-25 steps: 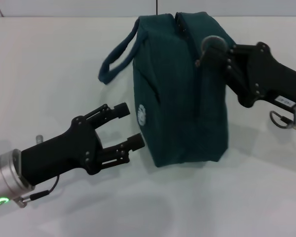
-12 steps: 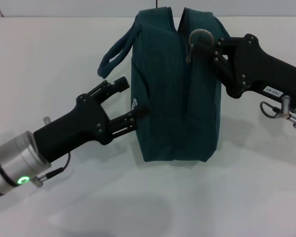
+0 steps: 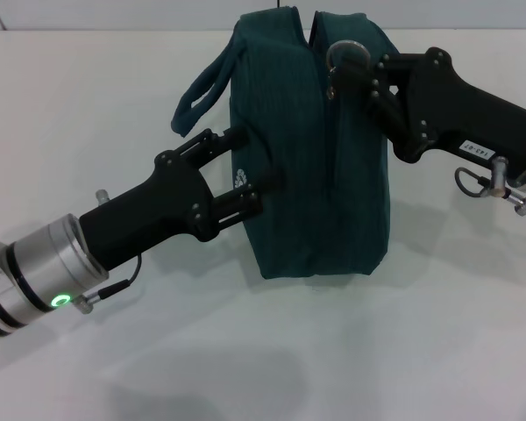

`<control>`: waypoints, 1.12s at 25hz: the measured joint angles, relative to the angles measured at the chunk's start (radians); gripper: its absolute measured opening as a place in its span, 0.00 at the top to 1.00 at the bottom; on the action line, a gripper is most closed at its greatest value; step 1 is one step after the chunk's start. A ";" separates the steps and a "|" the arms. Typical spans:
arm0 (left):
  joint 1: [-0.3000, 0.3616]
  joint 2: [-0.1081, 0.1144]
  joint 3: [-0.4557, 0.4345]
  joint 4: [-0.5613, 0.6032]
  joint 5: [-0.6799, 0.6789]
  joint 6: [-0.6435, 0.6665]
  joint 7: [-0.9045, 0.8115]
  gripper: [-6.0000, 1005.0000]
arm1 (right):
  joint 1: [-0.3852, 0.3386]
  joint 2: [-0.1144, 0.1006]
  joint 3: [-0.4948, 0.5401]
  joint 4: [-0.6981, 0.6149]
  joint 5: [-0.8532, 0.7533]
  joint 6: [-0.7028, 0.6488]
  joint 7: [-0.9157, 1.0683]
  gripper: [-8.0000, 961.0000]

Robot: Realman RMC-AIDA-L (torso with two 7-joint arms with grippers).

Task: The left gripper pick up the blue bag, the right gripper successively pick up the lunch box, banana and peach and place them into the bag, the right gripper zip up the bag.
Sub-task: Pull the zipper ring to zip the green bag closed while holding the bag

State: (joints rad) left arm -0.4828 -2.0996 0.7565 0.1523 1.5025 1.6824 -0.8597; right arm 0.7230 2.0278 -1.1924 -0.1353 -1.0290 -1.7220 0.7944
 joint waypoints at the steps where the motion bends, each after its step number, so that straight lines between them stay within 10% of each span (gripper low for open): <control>1: 0.000 0.000 0.001 0.000 0.000 0.011 -0.001 0.27 | 0.000 0.000 0.000 0.000 0.000 0.001 0.000 0.98; 28: -0.034 -0.003 -0.003 -0.052 -0.038 -0.037 0.035 0.35 | 0.016 0.000 -0.001 -0.003 0.000 0.016 0.000 0.98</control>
State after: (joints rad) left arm -0.5165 -2.1030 0.7530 0.1008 1.4645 1.6449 -0.8245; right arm 0.7388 2.0279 -1.1934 -0.1379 -1.0293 -1.7062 0.7947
